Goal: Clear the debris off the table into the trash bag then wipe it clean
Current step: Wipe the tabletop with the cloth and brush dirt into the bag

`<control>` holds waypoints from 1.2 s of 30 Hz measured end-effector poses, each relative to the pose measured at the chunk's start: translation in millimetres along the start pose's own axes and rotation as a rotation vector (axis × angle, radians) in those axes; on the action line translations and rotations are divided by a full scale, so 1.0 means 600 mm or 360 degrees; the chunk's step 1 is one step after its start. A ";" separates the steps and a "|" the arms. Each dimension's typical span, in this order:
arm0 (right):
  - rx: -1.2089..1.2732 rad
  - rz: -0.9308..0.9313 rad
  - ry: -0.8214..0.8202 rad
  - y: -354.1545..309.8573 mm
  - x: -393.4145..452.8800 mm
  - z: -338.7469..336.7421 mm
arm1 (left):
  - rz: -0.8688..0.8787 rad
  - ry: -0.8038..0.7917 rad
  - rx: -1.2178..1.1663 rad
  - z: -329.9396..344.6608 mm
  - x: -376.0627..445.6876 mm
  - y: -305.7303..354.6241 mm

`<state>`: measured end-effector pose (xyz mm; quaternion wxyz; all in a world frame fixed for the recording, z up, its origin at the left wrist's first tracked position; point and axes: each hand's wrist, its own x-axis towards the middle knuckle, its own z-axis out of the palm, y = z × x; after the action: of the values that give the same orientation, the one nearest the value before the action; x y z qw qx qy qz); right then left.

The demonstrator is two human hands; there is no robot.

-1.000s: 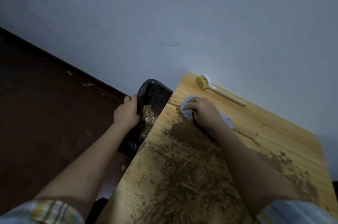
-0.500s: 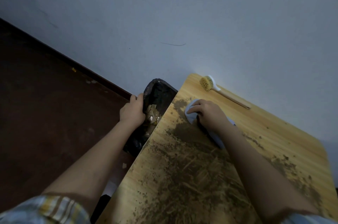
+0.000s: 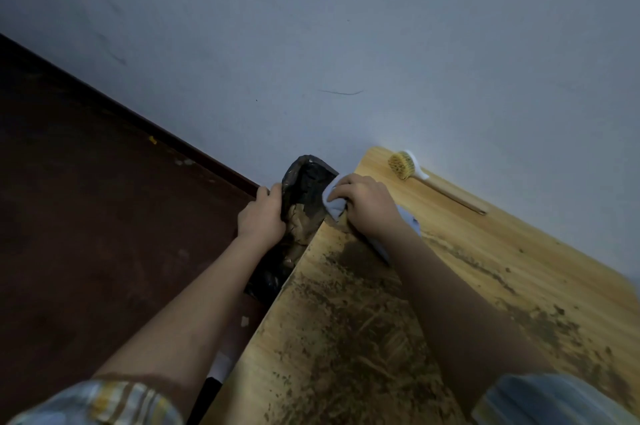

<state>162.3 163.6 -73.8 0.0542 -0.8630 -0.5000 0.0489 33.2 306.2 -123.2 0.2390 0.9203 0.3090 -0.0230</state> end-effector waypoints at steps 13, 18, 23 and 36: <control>-0.0145 0.0369 -0.0097 0.111 -0.028 -0.016 | -0.0003 0.0007 0.0015 0.009 0.021 -0.003; -0.0061 0.0240 0.0006 0.076 0.001 0.013 | -0.0012 0.0000 0.0025 0.012 0.027 -0.002; -0.0065 0.0106 -0.0016 0.035 0.031 0.020 | -0.0012 0.0006 0.0043 0.012 0.026 -0.004; -0.0007 0.0110 0.0102 0.071 -0.073 -0.059 | -0.0012 0.0010 0.0019 0.015 -0.009 -0.015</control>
<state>182.0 102.9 -43.8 0.0667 -0.8809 -0.4680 0.0221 24.9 305.4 -133.6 0.2324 0.9205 0.3131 -0.0229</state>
